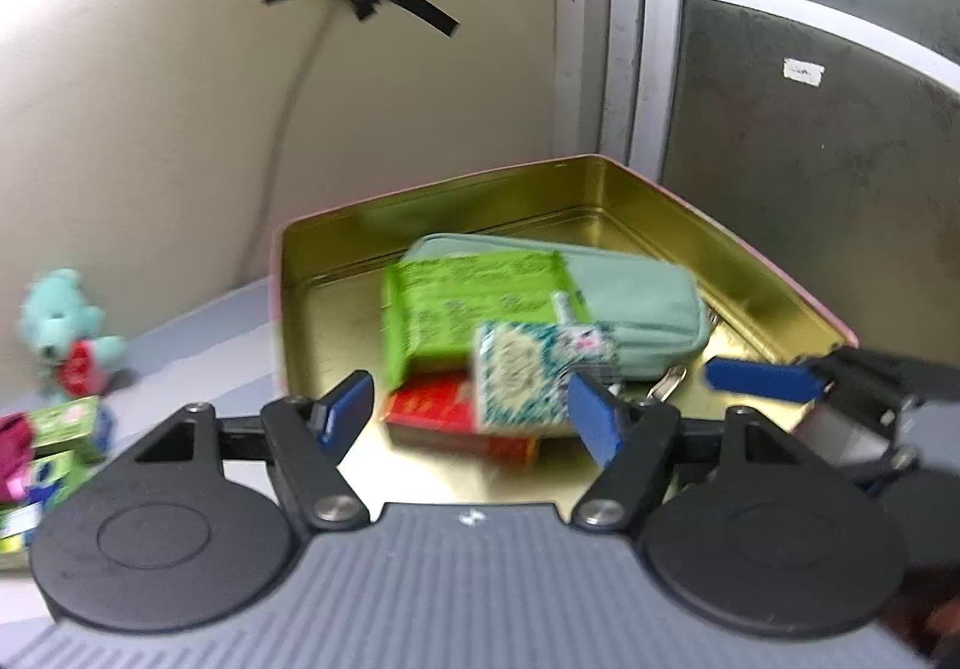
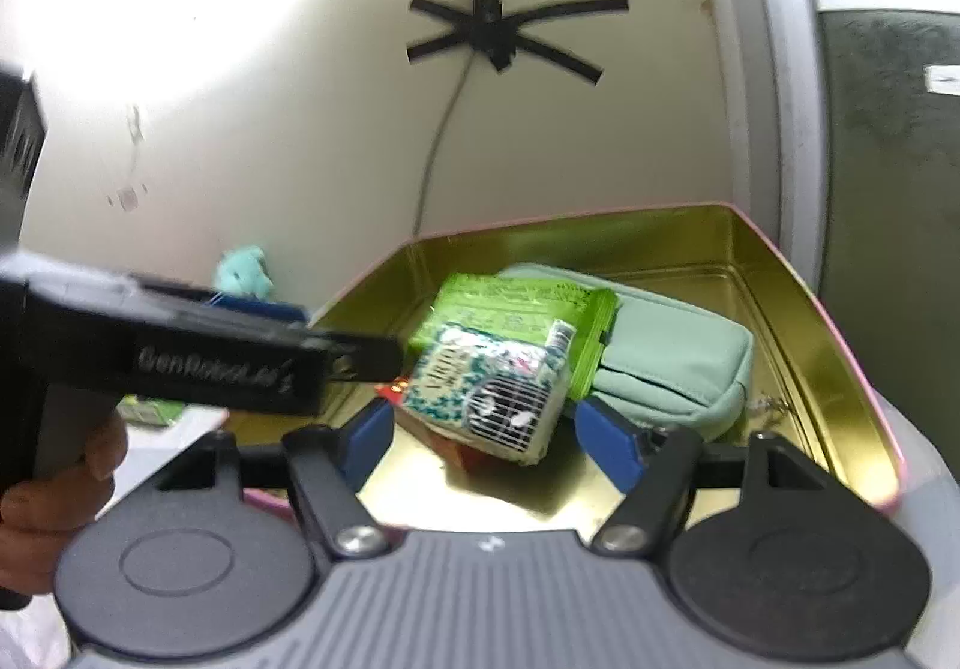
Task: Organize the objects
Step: 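Carry the tissue pack into the pink tin and open the left tool, then move the right tool toward the pink purse on the medicine boxes, then grasp the pink purse with the right tool and lift it, then set the pink purse down on the bed and open the right tool, then move the left tool onto the pink purse and close on it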
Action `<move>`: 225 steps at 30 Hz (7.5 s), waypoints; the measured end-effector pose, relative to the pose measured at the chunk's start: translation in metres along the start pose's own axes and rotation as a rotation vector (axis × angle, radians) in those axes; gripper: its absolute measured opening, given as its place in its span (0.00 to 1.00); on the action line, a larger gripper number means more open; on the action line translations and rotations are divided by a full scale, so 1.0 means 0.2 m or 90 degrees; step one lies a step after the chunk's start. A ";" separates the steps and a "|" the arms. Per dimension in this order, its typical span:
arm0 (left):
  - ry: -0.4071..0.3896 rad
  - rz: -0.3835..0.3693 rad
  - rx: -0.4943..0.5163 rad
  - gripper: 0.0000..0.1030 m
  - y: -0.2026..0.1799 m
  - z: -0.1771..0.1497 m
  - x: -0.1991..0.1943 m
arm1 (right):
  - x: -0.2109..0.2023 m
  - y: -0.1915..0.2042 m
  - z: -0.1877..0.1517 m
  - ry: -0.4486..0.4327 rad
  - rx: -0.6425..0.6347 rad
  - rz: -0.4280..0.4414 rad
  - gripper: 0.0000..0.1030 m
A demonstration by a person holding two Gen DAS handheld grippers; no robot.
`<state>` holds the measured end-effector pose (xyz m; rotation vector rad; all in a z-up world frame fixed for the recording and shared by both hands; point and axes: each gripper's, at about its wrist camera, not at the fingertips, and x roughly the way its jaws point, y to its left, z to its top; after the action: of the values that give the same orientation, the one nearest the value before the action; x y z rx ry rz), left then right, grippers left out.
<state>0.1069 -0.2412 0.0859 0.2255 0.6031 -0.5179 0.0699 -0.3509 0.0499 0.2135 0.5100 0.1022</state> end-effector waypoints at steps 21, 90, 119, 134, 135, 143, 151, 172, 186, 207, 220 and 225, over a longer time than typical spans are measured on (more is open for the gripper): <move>0.017 0.144 -0.080 0.73 0.41 -0.38 -0.33 | -0.15 0.37 -0.11 -0.027 0.042 0.066 0.69; -0.037 0.264 -0.413 0.84 1.36 -0.93 -0.49 | 0.39 1.08 -0.21 0.128 -0.119 0.168 0.78; -0.022 0.272 -0.411 0.86 1.39 -0.93 -0.46 | 1.11 1.43 0.11 0.117 -0.164 0.234 0.10; -0.030 0.259 -0.430 0.86 1.41 -0.93 -0.48 | 0.53 1.21 -0.10 0.070 -0.251 0.247 0.08; -0.031 0.256 -0.433 0.86 1.41 -0.94 -0.49 | 0.47 1.18 -0.12 0.071 -0.259 0.248 0.08; -0.038 0.229 -0.445 0.86 1.41 -0.94 -0.50 | 0.17 0.94 -0.33 0.106 -0.275 0.214 0.10; -0.084 0.112 -0.427 0.85 1.36 -0.92 -0.54 | 0.07 0.68 -0.33 0.121 -0.118 0.186 0.32; -0.052 -0.003 -0.277 0.94 1.02 -0.78 -0.37 | 0.35 0.85 -0.29 0.162 -0.155 0.183 0.69; -0.044 0.009 -0.277 0.86 0.93 -0.78 -0.37 | 0.37 0.82 -0.32 0.135 -0.138 0.201 0.73; -0.065 -0.059 -0.256 0.86 0.91 -0.80 -0.42 | 0.34 0.80 -0.33 0.122 -0.136 0.186 0.73; -0.096 -0.093 -0.197 0.93 0.83 -0.80 -0.50 | 0.23 0.61 -0.35 0.107 -0.091 0.138 0.75; -0.101 -0.078 -0.259 0.97 0.92 -0.79 -0.48 | 0.23 0.69 -0.36 0.113 -0.137 0.152 0.79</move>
<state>0.0603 0.0087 0.0262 -0.2374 0.5565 -0.5135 0.0689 -0.1972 -0.0018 0.0543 0.6439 0.4094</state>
